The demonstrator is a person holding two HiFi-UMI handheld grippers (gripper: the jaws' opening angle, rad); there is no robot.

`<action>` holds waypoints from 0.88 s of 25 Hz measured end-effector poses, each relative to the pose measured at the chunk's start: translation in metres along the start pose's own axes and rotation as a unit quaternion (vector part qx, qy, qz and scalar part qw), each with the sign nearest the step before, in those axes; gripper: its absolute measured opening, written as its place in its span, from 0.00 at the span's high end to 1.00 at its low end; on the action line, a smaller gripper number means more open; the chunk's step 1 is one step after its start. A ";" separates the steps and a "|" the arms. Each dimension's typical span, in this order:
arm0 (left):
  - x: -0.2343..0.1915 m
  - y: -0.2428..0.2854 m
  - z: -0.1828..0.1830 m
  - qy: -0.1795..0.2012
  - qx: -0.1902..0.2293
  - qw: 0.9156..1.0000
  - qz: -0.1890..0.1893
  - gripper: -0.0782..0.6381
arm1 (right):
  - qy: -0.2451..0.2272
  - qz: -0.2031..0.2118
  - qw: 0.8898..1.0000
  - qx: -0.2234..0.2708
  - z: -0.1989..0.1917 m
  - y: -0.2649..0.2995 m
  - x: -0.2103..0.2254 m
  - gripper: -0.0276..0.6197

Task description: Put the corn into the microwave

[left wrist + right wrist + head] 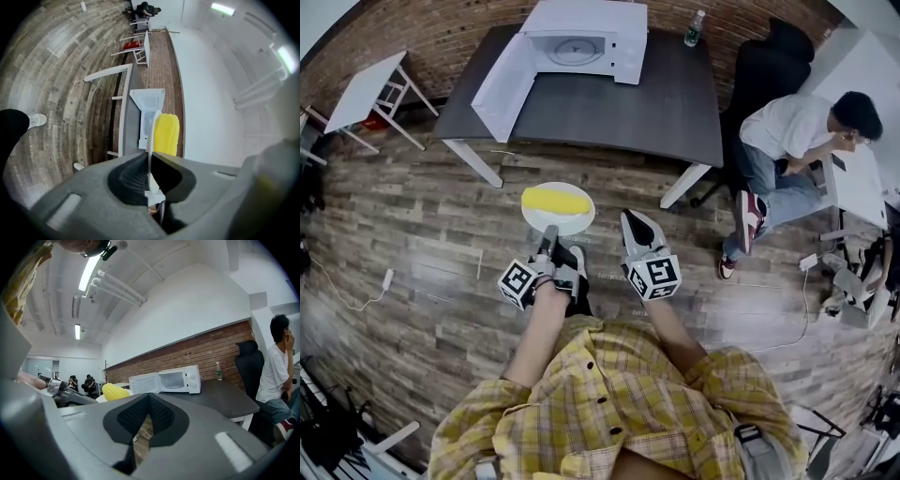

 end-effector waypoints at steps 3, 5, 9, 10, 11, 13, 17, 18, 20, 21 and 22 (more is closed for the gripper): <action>0.008 0.022 0.013 0.006 -0.006 1.000 0.006 0.87 | 0.005 -0.002 1.000 0.000 0.003 0.027 0.006 0.95; 0.016 0.038 0.021 0.000 -0.009 1.000 0.004 0.87 | 0.007 -0.004 1.000 -0.003 0.005 0.045 0.011 0.95; 0.033 0.075 0.039 -0.005 -0.018 1.000 0.000 0.87 | 0.006 -0.012 1.000 -0.006 0.015 0.086 0.023 0.95; 0.035 0.085 0.044 -0.003 -0.021 1.000 0.002 0.87 | 0.006 -0.014 1.000 -0.005 0.018 0.096 0.027 0.95; 0.037 0.094 0.050 0.001 -0.024 1.000 0.006 0.87 | 0.006 -0.017 1.000 -0.005 0.021 0.106 0.030 0.95; 0.045 0.114 0.058 0.003 -0.033 0.999 0.008 0.87 | 0.007 -0.025 1.000 -0.004 0.026 0.125 0.038 0.95; 0.062 0.156 0.075 0.005 -0.050 0.999 0.005 0.87 | 0.007 -0.039 0.999 -0.003 0.035 0.164 0.052 0.95; 0.064 0.165 0.080 0.012 -0.054 0.998 0.010 0.87 | 0.007 -0.043 0.999 -0.004 0.037 0.173 0.055 0.95; 0.068 0.181 0.089 0.019 -0.061 0.998 0.016 0.87 | 0.006 -0.052 0.999 -0.007 0.040 0.190 0.061 0.95; 0.072 0.189 0.092 0.013 -0.064 0.998 0.014 0.87 | 0.005 -0.055 0.998 -0.008 0.041 0.197 0.063 0.95; 0.075 0.197 0.095 0.007 -0.067 0.998 0.012 0.87 | 0.005 -0.058 0.998 -0.009 0.042 0.204 0.064 0.95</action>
Point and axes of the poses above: the fingertips, and each gripper's own axes: y forward along the fingers, x to its right, z out of its top, the point moved 1 cm from there along -y, backward along the fingers, and after that the axes turned 10 degrees about -y, right-handed, at the moved point
